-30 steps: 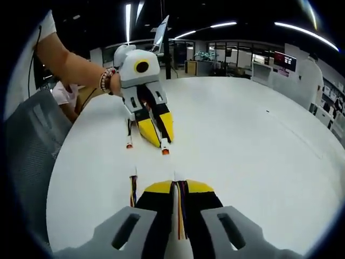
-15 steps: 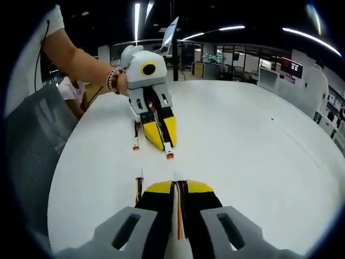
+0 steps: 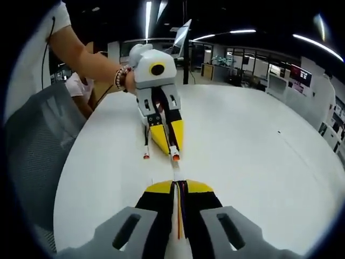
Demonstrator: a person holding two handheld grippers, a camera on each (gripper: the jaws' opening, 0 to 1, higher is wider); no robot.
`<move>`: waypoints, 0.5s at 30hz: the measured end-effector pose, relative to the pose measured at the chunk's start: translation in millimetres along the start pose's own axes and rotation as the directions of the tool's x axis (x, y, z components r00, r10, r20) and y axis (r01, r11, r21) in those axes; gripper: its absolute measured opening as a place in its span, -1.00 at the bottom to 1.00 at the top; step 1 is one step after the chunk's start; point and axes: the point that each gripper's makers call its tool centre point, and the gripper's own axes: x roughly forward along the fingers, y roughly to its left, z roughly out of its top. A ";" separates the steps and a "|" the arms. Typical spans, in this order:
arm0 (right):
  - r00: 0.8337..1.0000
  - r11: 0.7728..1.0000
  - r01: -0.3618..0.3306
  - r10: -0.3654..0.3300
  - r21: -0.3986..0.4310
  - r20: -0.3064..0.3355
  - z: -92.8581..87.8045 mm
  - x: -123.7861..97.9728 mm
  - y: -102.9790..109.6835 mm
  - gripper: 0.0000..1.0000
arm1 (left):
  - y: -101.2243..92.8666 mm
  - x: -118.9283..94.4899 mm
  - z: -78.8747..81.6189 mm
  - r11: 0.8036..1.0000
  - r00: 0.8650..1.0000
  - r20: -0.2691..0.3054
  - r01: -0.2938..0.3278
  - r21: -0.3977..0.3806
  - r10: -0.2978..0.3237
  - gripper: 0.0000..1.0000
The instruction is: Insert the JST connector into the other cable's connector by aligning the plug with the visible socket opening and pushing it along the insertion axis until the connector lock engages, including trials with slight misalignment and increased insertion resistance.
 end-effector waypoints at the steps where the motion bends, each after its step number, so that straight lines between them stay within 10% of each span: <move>1: 1.000 1.000 -0.002 0.002 -0.004 0.001 1.5 0.4 0.5 -0.93 | -1.1 0.0 0.4 1.000 1.000 -0.001 0.000 0.004 0.000 -1.00; 15: 0.999 0.999 -0.031 0.030 -0.032 -0.012 3.6 13.1 5.4 -0.93 | -8.7 4.6 1.6 1.000 1.000 -0.011 0.019 0.023 -0.019 -1.00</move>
